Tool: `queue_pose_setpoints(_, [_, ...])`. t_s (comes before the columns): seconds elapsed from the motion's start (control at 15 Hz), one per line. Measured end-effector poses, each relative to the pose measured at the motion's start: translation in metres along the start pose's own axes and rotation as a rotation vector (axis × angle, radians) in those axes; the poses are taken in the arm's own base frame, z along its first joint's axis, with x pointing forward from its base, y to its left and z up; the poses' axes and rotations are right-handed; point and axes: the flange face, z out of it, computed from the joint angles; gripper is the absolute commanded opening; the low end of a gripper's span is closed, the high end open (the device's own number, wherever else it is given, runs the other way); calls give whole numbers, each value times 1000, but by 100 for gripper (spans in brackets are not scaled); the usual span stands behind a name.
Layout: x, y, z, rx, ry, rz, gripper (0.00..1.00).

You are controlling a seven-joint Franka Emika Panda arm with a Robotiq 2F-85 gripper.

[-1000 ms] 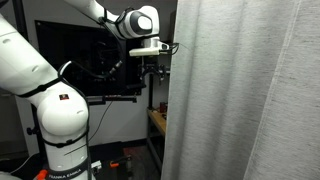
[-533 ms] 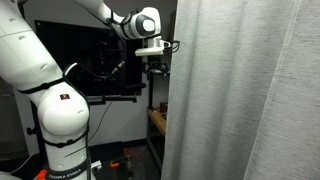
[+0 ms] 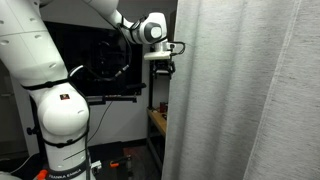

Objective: Draw the light grey curtain open

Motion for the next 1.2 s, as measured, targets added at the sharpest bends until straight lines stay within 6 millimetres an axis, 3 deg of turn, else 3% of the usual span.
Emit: queue_pose_setpoints(1.2, [59,4,15,-87,315,-28,100])
